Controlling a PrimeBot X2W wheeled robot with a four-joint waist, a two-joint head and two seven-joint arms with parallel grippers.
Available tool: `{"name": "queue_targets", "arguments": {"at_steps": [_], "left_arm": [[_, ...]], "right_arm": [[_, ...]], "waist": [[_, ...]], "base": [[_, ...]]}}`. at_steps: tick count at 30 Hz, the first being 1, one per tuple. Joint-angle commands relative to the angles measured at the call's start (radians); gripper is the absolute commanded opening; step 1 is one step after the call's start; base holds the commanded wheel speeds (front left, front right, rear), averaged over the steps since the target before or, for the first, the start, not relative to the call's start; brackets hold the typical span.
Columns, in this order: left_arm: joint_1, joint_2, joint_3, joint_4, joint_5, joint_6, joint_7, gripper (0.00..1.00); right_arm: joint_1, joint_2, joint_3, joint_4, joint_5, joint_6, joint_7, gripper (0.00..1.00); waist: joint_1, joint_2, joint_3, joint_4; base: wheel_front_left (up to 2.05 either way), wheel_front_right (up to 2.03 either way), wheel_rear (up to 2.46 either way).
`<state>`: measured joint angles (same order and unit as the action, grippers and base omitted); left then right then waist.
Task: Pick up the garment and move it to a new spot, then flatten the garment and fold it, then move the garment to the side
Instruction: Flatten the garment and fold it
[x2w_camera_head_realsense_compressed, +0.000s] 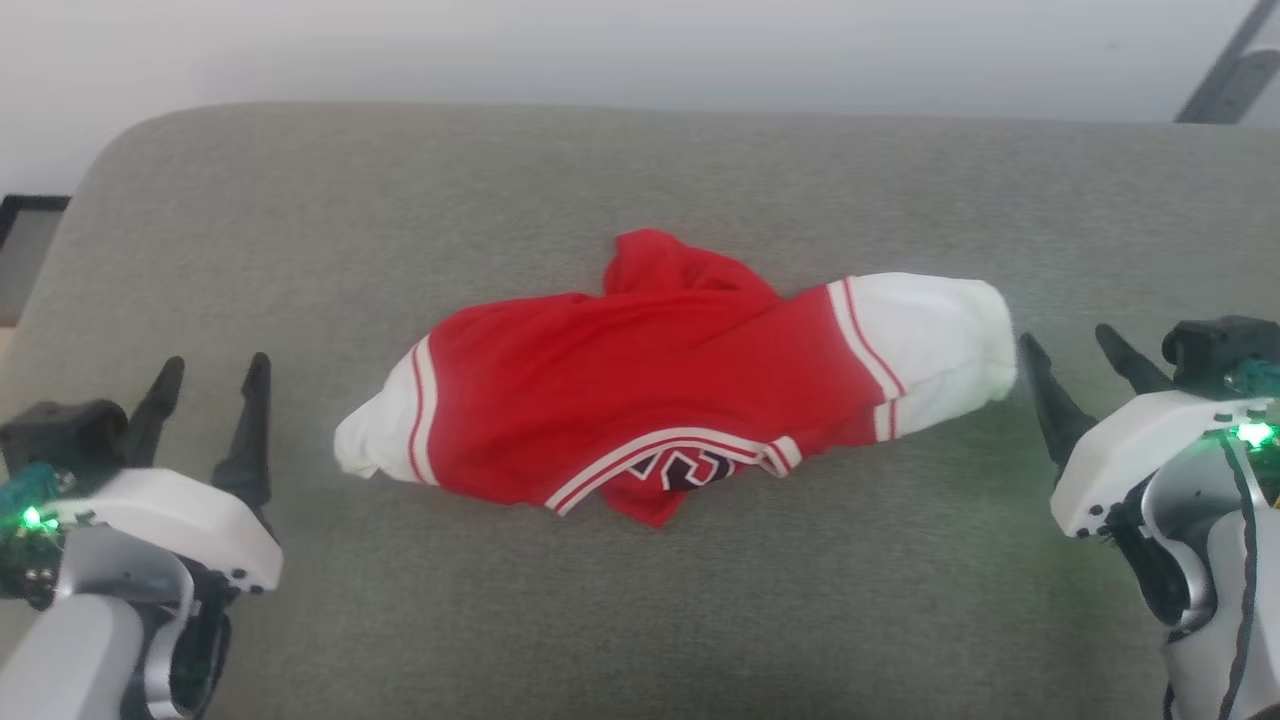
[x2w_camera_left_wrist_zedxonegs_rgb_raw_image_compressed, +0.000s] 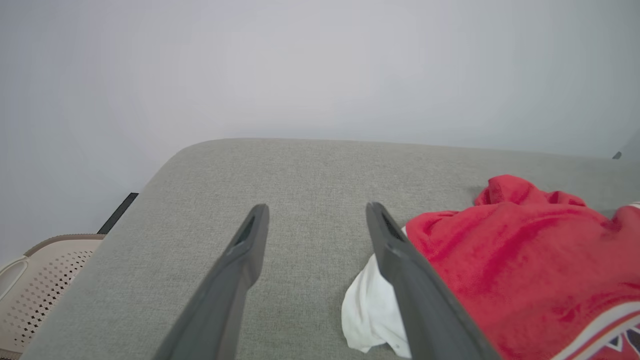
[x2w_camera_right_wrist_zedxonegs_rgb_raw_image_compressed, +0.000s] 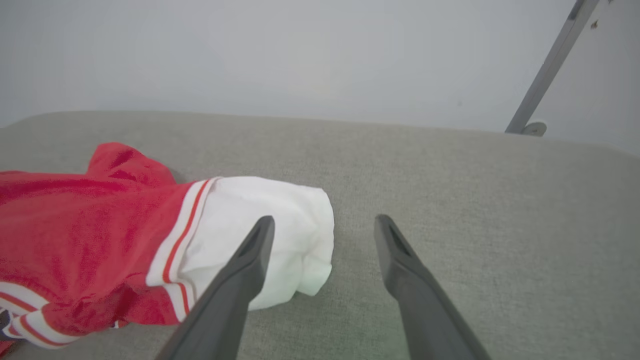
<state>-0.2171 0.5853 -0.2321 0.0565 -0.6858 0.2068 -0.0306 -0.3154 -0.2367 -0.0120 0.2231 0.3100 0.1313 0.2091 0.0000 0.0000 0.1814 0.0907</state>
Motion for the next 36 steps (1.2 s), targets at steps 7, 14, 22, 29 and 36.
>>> {"name": "queue_targets", "arguments": {"at_steps": [7, 14, 22, 29, 36], "left_arm": [[0.04, -0.049, -0.005, -0.027, 0.022, 0.017, -0.1, 1.0], [0.052, -0.083, -0.015, -0.058, 0.043, 0.027, -0.162, 1.0], [0.053, -0.12, -0.015, -0.05, 0.033, 0.017, -0.199, 1.0], [0.071, -0.118, -0.006, -0.037, 0.023, 0.009, -0.208, 1.0], [0.094, -0.099, -0.001, -0.042, 0.012, 0.005, -0.197, 1.0]], "right_arm": [[-0.076, -0.071, 0.034, 0.138, 0.046, -0.001, 0.099, 1.0], [-0.159, -0.112, 0.072, 0.288, 0.094, -0.001, 0.225, 1.0], [-0.22, -0.142, 0.147, 0.42, 0.115, -0.001, 0.294, 0.0], [-0.23, -0.193, 0.184, 0.385, 0.163, -0.001, 0.314, 0.0], [-0.18, -0.292, 0.18, 0.237, 0.238, -0.001, 0.384, 0.0]], "waist": [[0.0, 0.0, 0.034, 0.082], [0.0, 0.0, 0.063, 0.136], [0.0, 0.0, 0.079, 0.164], [0.0, 0.0, 0.053, 0.149], [0.0, 0.0, 0.025, 0.122]], "base": [[0.0, 0.0, 0.0], [0.0, 0.0, 0.0], [0.0, 0.0, 0.0], [0.0, 0.0, 0.0], [0.0, 0.0, 0.0]]}}
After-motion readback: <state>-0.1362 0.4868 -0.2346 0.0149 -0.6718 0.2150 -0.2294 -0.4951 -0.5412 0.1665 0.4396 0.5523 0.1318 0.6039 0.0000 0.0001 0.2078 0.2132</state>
